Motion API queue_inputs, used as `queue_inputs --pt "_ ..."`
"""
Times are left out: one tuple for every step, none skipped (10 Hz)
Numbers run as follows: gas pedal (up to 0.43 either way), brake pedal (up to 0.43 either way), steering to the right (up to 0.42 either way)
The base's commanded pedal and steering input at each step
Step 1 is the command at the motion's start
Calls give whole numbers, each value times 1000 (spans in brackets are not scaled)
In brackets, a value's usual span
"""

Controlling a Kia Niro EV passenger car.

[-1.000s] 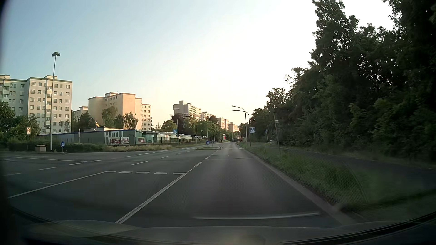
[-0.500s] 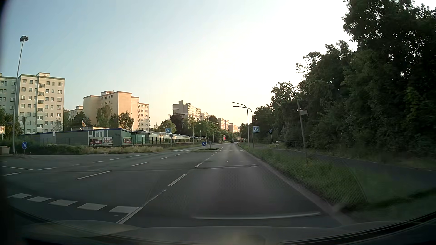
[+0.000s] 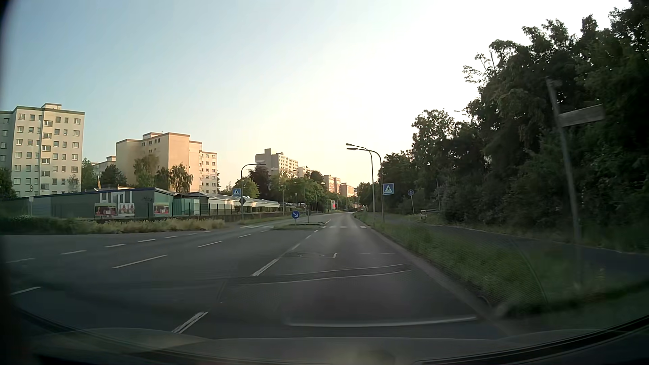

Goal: Follow the waypoints while adhering to traffic rules and regulations

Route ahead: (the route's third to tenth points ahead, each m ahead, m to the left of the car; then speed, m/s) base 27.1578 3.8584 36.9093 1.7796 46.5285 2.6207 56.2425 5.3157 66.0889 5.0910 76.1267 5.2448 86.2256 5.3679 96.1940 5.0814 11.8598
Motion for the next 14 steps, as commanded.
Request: queue_inputs --pt "28 30 -1" --pt "28 30 -1" --pt "28 30 -1" --pt "28 30 0" --pt "28 30 -1" --pt "28 30 0" --pt "28 30 0" --pt "28 30 0" --pt "28 30 0" --pt "28 24 0" --pt "28 24 0" --pt "28 30 0" --pt "28 30 0" --pt "28 24 0"
